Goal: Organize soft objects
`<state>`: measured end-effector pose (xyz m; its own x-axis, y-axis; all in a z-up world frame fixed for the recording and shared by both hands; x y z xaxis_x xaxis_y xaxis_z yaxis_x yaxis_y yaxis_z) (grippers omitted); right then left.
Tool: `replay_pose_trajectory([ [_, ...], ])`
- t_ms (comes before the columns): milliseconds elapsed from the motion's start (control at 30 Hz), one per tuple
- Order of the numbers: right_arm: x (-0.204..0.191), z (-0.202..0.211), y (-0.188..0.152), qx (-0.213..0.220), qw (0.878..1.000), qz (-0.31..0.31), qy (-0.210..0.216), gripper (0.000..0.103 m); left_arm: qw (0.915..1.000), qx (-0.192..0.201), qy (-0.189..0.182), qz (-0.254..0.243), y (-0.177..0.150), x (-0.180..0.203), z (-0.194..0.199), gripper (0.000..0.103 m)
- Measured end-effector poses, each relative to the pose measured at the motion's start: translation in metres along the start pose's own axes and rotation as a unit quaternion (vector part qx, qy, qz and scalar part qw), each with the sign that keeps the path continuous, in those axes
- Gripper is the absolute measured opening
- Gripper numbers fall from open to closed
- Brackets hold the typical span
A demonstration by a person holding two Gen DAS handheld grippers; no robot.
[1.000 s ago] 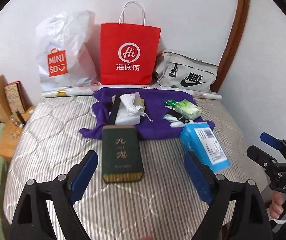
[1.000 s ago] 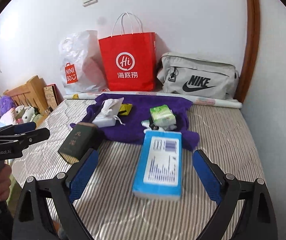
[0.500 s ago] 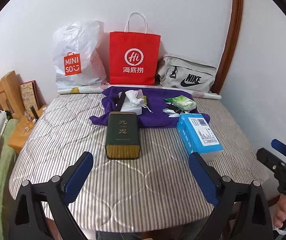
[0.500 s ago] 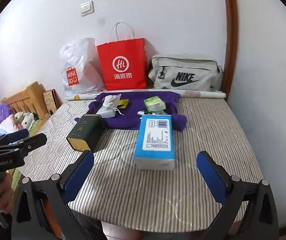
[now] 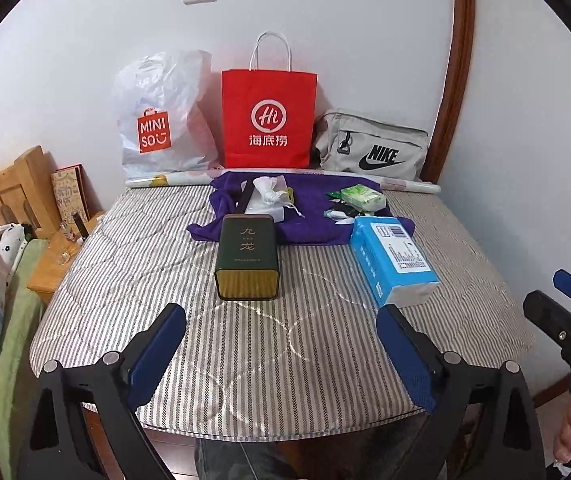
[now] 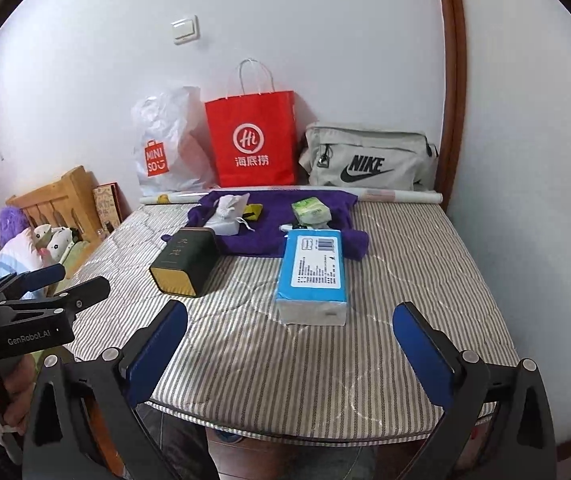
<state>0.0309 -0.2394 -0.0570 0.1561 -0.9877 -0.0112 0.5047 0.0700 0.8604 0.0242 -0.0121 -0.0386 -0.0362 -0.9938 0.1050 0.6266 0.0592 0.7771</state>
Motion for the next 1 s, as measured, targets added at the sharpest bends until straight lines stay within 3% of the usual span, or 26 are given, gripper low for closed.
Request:
replay_pose_trajectory([
  [1000, -0.003, 0.007, -0.009, -0.002, 1.000, -0.002, -0.002, 0.101, 0.9999, 0.006, 0.003, 0.009, -0.005, -0.002, 0.014, 0.096],
])
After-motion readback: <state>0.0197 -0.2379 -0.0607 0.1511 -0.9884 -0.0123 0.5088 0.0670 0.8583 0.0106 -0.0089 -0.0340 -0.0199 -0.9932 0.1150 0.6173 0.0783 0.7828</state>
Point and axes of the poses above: each gripper's, at about its wrist camera, not at the fingertips, and z roughly against the way its jaws point, x to its right, y to its top, the point moved 2 cm from there along -z, roughly the way its jaws point, and after that the axes turned 6 degrees about -y, right-handed, at the moved point
